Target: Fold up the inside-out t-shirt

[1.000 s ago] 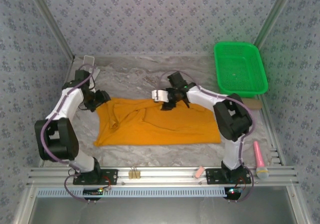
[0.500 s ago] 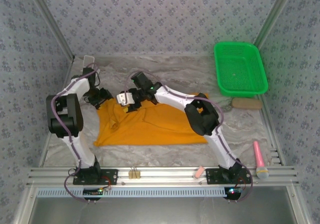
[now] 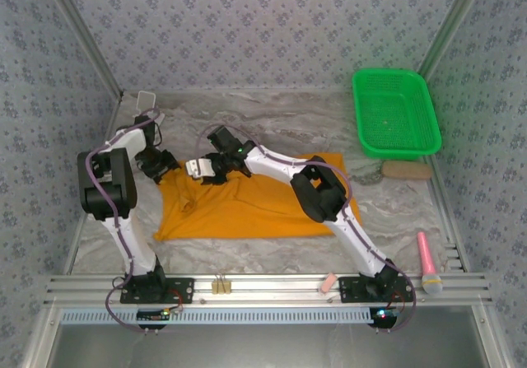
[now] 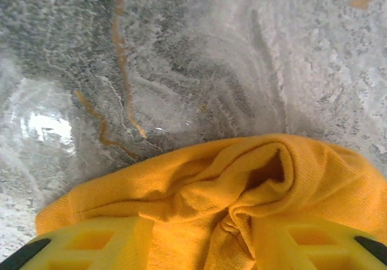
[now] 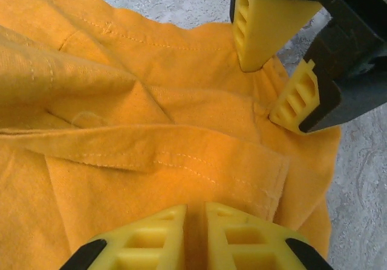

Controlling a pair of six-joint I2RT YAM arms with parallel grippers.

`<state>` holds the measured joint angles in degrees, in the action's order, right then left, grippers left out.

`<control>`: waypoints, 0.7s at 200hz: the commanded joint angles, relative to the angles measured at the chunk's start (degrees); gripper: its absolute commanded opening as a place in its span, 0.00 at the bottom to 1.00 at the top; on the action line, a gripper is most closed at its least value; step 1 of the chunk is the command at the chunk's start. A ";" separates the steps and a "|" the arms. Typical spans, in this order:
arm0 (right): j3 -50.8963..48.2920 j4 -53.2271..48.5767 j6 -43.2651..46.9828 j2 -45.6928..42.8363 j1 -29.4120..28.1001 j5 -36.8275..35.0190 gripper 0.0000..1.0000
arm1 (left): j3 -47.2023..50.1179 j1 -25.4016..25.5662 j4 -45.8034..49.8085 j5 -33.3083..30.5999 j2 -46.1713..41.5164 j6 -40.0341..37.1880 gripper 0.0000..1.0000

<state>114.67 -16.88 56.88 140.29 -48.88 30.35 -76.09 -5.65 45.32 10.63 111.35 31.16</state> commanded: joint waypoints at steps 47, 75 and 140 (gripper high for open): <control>3.80 5.03 -6.72 1.29 0.46 0.08 0.53 | 0.16 -0.99 2.10 -2.06 0.58 0.13 0.46; 8.39 3.30 -7.87 5.09 0.41 -0.75 0.55 | 0.44 -0.99 1.95 -1.20 0.56 0.31 0.46; 12.85 -5.55 -3.19 6.69 -0.18 3.46 0.00 | 0.35 -1.05 1.87 -1.30 1.01 0.30 0.46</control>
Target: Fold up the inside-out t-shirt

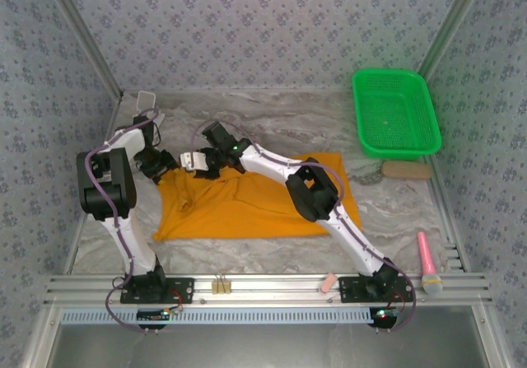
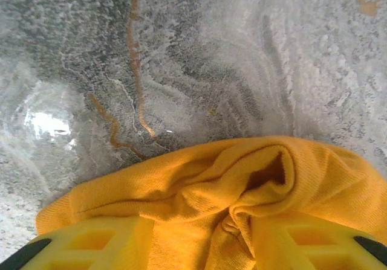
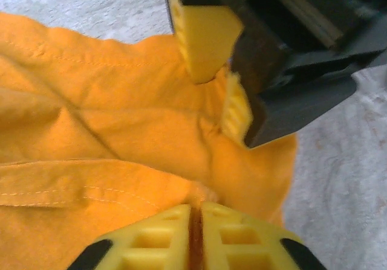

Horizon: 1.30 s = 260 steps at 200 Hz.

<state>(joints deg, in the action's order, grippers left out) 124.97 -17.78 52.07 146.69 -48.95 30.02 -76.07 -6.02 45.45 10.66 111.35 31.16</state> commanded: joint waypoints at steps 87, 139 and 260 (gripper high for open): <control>-24.56 -1.14 13.15 -23.50 0.11 10.74 0.00 | -1.15 -1.13 2.51 -1.43 1.67 1.01 0.46; -46.48 3.49 10.91 -33.33 -2.36 3.86 0.00 | -2.00 -1.29 3.69 -1.82 2.16 -0.17 0.47; -62.31 -1.05 5.65 -53.79 17.16 -26.82 0.47 | -2.18 15.30 15.92 2.40 -17.26 -4.74 0.66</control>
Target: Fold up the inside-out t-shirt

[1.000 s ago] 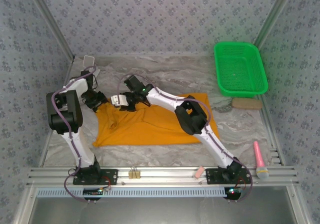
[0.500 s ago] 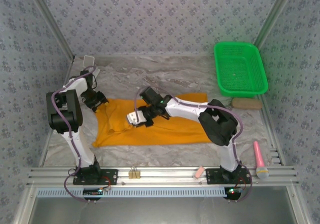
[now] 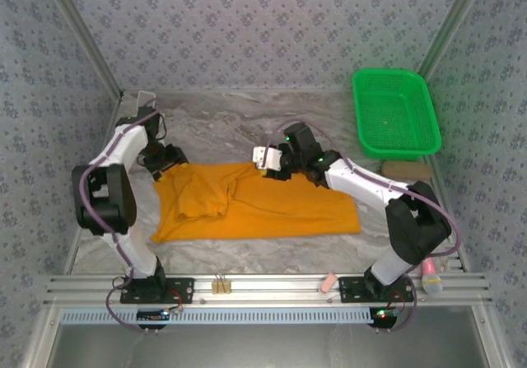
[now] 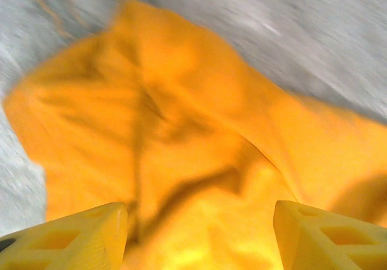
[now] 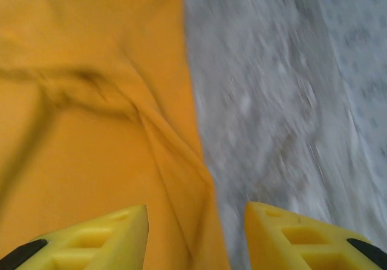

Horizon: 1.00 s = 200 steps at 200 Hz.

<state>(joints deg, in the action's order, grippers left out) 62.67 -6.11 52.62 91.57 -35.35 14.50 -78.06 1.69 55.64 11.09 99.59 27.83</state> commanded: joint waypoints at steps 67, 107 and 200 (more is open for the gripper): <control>-4.22 -23.90 16.03 1.33 18.88 -13.38 0.48 | 14.17 14.10 -4.96 2.17 -8.70 8.10 0.65; -2.49 -21.64 18.00 7.16 24.25 -7.34 0.48 | 24.15 13.27 -9.43 2.80 -9.90 10.12 0.67; -0.28 -22.65 18.65 11.06 23.73 -11.85 0.04 | 34.06 6.97 -15.40 5.46 -12.83 13.73 0.69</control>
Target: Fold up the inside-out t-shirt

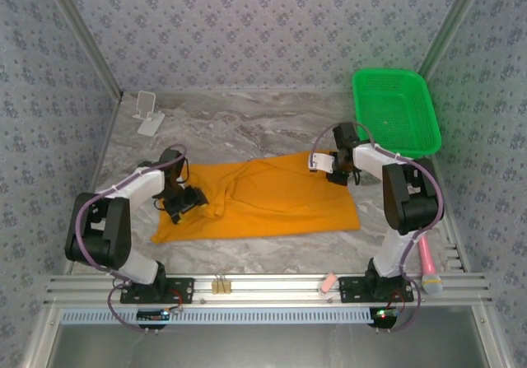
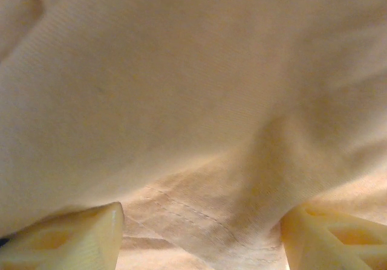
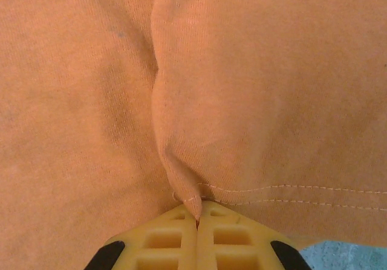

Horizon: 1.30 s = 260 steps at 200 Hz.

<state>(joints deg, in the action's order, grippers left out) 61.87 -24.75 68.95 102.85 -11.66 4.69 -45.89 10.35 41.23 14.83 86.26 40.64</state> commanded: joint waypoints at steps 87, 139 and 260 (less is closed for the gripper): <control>0.48 -9.14 7.44 -7.33 2.42 -12.59 0.00 | 5.37 -4.11 -2.01 3.13 0.57 1.03 0.69; -0.66 -6.51 5.81 -4.54 6.08 -20.07 0.09 | 3.82 -4.28 -0.57 5.92 0.79 -0.36 0.70; 3.73 -4.29 -19.59 -17.69 0.94 -4.32 0.51 | -12.93 -4.60 7.72 3.77 -5.37 -2.51 0.72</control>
<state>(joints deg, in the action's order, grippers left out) 65.23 -37.17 63.79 85.62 -9.06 -3.60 -56.16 6.00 49.41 21.23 76.12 40.10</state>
